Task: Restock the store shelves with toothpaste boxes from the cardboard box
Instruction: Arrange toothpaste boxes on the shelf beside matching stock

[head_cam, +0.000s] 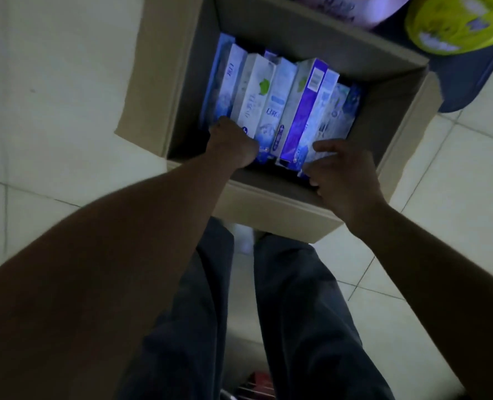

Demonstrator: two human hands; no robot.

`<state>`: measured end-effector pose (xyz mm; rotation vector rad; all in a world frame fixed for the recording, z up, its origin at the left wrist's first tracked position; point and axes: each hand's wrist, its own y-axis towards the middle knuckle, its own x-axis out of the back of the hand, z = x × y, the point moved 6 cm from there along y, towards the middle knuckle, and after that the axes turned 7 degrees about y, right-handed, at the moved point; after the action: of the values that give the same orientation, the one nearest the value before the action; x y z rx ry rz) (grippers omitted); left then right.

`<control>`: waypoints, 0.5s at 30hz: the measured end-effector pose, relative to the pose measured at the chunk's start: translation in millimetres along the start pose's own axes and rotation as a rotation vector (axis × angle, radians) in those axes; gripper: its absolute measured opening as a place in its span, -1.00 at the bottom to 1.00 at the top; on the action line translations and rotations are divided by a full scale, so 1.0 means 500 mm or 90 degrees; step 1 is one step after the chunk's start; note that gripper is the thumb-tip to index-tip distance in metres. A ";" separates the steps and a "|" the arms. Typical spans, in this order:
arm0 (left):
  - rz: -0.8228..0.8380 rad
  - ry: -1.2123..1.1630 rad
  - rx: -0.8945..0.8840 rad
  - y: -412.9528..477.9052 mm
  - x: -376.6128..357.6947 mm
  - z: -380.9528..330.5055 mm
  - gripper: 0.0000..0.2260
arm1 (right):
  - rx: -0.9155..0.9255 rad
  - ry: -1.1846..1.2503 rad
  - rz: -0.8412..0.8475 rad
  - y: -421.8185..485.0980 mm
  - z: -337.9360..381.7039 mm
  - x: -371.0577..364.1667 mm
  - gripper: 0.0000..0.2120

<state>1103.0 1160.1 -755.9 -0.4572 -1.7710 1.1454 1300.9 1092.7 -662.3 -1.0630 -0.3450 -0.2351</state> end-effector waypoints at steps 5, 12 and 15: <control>-0.020 0.025 0.049 0.048 -0.029 0.014 -0.28 | 0.009 0.025 0.021 0.001 -0.033 0.008 -0.52; 0.039 -0.062 -0.027 -0.007 0.009 0.002 -0.44 | 0.006 0.037 0.014 -0.011 -0.007 0.061 -0.41; 0.060 -0.086 -0.102 -0.091 0.039 0.006 -0.59 | 0.046 0.042 -0.007 -0.006 0.029 0.098 -0.52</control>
<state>1098.8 1150.0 -707.8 -0.5744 -1.9857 1.1265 1342.9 1103.1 -634.6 -0.9809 -0.2976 -0.2651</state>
